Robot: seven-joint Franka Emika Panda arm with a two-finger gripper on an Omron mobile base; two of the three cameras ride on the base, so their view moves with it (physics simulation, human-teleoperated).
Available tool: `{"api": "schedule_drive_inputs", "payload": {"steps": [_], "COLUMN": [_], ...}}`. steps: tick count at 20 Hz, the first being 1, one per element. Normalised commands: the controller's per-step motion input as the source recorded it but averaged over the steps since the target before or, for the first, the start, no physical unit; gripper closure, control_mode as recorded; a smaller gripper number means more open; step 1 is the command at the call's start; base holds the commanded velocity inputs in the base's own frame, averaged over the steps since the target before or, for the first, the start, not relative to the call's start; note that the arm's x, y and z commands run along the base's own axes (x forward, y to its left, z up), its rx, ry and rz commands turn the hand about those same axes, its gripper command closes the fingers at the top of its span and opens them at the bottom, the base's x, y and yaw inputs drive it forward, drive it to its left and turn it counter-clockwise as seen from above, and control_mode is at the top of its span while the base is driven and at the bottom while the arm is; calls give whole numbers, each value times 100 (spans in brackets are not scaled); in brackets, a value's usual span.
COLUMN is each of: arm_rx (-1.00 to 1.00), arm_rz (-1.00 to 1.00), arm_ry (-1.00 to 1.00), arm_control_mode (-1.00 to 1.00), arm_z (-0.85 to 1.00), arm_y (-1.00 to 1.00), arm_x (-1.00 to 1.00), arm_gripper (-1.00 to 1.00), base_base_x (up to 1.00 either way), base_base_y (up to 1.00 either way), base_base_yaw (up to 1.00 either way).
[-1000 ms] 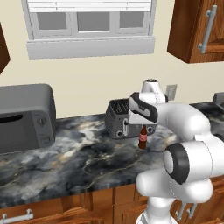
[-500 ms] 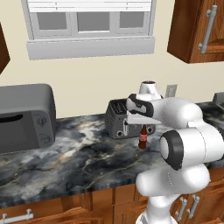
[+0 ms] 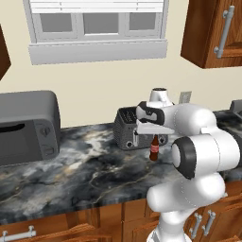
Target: Move the drinks to the dining counter.
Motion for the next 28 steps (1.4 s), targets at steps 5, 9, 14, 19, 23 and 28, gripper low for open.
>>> {"api": "schedule_drive_inputs", "payload": {"steps": [5, 9, 14, 19, 23, 28], "arm_rx": [0, 0, 0, 0, 0, 0], "arm_rz": [0, 0, 0, 0, 0, 0], "arm_ry": [0, 0, 0, 0, 0, 0], "arm_control_mode": [-100, -100, -100, -100, -100, -100], "arm_z": [0, 0, 0, 0, 0, 0], "arm_y": [0, 0, 0, 0, 0, 0], "arm_x": [-11, -8, -5, 0, -1, -8], "arm_gripper": [-100, -100, -100, -100, -100, -100], "base_base_x": [0, 0, 0, 0, 0, 0], "base_base_y": [0, 0, 0, 0, 0, 0], "base_base_yaw": [0, 0, 0, 0, 0, 0]}}
